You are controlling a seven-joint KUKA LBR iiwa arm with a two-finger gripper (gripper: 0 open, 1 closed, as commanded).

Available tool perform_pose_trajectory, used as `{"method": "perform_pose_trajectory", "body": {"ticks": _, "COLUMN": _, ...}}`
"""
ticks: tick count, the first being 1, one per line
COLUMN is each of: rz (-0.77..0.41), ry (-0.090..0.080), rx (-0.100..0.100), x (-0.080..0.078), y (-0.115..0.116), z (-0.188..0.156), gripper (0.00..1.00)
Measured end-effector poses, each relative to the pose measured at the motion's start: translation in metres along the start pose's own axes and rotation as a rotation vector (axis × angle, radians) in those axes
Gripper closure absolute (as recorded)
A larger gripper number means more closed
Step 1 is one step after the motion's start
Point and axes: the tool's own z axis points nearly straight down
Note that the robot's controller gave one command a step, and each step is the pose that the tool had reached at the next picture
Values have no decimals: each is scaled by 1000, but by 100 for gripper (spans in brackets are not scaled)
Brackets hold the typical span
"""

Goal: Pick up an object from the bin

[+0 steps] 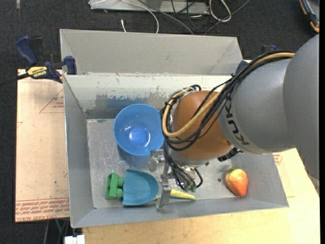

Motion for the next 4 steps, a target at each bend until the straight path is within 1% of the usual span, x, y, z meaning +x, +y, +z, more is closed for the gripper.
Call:
{"method": "perform_pose_trajectory", "body": {"ticks": 1, "rz": 4, "ry": -7, "rx": -1, "x": -2, "y": -1, "z": -4, "gripper": 0}}
{"method": "perform_pose_trajectory", "body": {"ticks": 2, "rz": 37, "ry": -30, "rx": -7, "x": -11, "y": 29, "z": 58, "gripper": 0}}
{"method": "perform_pose_trajectory", "body": {"ticks": 3, "rz": 1, "ry": -18, "rx": -3, "x": -8, "y": 47, "z": -1, "gripper": 0}}
{"method": "perform_pose_trajectory", "body": {"ticks": 4, "rz": 35, "ry": -32, "rx": -11, "x": -12, "y": 33, "z": 49, "gripper": 0}}
